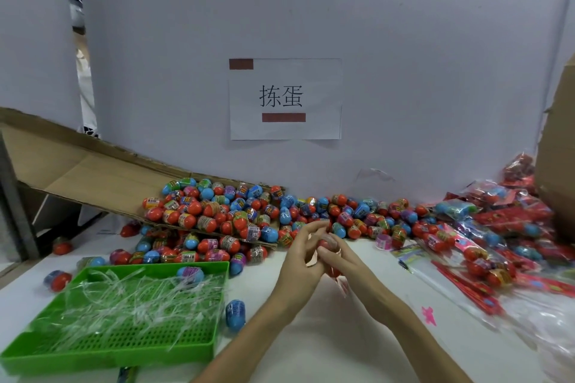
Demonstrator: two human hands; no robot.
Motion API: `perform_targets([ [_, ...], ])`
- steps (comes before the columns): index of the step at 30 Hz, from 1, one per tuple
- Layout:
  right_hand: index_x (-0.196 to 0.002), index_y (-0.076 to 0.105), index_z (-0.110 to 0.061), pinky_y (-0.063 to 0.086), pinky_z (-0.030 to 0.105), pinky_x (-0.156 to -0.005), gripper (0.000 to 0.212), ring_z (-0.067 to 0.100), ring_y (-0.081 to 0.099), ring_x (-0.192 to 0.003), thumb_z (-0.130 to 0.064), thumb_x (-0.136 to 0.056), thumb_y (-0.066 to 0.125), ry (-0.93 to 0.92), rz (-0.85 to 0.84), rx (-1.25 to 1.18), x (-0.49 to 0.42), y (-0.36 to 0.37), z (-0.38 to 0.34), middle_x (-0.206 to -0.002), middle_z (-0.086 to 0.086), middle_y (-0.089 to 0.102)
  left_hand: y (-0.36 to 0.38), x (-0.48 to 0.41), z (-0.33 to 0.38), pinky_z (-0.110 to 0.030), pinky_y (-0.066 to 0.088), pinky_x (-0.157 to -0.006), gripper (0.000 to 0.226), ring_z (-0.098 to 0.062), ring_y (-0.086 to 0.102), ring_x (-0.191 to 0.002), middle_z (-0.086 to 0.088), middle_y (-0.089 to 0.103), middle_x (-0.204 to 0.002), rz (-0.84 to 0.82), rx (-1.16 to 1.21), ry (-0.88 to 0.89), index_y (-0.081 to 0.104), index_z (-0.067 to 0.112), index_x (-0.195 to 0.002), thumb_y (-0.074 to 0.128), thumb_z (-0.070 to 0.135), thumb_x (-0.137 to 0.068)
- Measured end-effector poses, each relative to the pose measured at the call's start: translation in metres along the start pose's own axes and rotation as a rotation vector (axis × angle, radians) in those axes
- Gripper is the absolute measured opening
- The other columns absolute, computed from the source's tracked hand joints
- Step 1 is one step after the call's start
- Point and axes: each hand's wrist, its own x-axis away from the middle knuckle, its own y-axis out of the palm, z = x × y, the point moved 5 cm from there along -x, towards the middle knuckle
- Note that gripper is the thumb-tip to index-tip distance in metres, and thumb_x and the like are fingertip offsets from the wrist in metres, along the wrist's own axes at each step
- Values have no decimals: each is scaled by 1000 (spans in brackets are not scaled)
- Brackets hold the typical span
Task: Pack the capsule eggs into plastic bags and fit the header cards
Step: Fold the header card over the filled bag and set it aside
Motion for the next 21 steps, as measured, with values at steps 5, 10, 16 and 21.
perform_targets([
  [5,-129,60,-26,53,19,-79,59,10,72,-95,-47,-76,77,39,-92,-128,9,2,-7,-108,-2,75,-4,-5,-4,-21,55,-94,59,-14,55,-131,12,53,-140,70,-112,-17,49,50,-135,80,27,-91],
  [10,-133,60,-27,55,46,-98,70,30,68,-110,-34,-68,85,-21,-50,-232,13,2,-13,-122,21,66,5,-4,-13,-15,55,-83,83,-3,58,-112,18,56,-125,-19,-17,-244,31,45,-144,80,59,-78],
  [16,-129,52,-38,54,48,-103,70,19,63,-120,-57,-66,76,-118,100,-99,15,10,-27,-133,0,61,10,-4,-18,-39,64,-84,68,-21,65,-119,2,65,-131,-1,315,-297,51,42,-136,78,56,-75],
  [21,-130,57,-40,57,29,-95,61,12,56,-127,-52,-72,70,-178,157,-110,13,7,-25,-141,-11,53,-3,-3,-15,-15,55,-77,75,-3,65,-104,13,69,-115,174,144,-213,55,36,-134,72,65,-67],
])
